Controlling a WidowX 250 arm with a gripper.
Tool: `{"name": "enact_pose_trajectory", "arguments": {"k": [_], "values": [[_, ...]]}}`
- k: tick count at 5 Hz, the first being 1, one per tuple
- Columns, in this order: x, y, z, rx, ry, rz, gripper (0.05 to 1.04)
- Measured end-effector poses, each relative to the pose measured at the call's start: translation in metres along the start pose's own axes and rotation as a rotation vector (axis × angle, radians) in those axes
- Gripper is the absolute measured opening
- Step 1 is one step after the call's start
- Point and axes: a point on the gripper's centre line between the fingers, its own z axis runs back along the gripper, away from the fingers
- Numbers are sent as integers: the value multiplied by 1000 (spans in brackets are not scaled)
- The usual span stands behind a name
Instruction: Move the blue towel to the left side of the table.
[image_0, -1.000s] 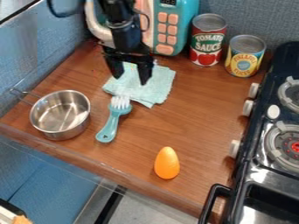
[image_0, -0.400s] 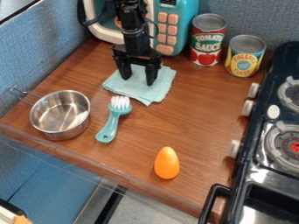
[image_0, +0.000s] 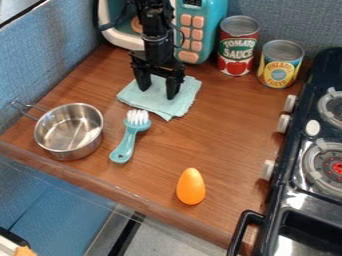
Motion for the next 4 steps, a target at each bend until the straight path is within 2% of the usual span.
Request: {"name": "enact_pose_trajectory", "arguments": {"k": [2,4], "values": [[5,33,2,21,-20,53,1000],[5,64,-1,50,-4,78,1001]]}}
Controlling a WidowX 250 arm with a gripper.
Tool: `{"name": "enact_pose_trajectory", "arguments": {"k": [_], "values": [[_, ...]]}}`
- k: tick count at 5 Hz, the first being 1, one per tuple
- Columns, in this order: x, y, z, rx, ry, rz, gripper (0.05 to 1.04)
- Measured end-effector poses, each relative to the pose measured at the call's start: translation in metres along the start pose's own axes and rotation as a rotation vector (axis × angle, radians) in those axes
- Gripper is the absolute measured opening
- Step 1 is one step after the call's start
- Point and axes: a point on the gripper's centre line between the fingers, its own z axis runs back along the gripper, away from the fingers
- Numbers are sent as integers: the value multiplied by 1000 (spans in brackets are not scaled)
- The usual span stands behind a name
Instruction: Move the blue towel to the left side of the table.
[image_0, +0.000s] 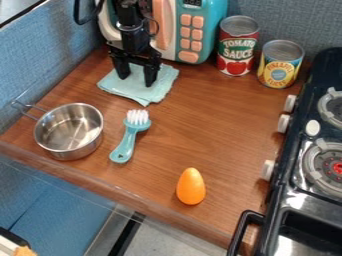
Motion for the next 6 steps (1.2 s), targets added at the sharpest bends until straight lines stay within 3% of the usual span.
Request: {"name": "enact_pose_trajectory", "arguments": {"k": [2,3,4,5,6], "values": [[-6,9,0,19,7,-1,1001],[-20,16,3,-12,19,13,1001],[-18,15,7,-45,14,11,999],[-10,16,37,-42,-49,15,999],[-15,15,52,-36,-67,2,999]]}}
